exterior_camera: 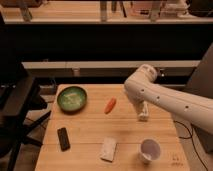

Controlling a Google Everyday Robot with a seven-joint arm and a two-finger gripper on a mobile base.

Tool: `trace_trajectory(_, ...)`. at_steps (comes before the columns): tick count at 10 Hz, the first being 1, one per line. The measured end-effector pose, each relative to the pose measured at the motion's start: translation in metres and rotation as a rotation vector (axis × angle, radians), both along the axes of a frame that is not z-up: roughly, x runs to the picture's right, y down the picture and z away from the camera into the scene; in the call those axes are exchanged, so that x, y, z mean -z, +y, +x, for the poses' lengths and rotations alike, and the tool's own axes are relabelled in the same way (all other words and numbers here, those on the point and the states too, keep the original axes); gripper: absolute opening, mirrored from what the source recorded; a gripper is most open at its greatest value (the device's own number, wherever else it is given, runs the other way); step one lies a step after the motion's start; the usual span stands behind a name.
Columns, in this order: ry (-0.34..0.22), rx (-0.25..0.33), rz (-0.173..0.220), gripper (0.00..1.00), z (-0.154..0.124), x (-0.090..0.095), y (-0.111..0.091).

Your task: Place the pepper on the white sponge

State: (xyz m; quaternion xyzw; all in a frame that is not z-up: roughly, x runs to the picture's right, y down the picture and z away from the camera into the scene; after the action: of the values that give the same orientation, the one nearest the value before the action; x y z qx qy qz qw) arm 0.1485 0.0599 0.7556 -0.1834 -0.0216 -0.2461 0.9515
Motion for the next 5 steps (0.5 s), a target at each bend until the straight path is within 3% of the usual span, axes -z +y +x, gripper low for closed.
trace_trajectory(5,-0.059,0.044,-0.005,0.80,-0.014,-0.011,-0.005)
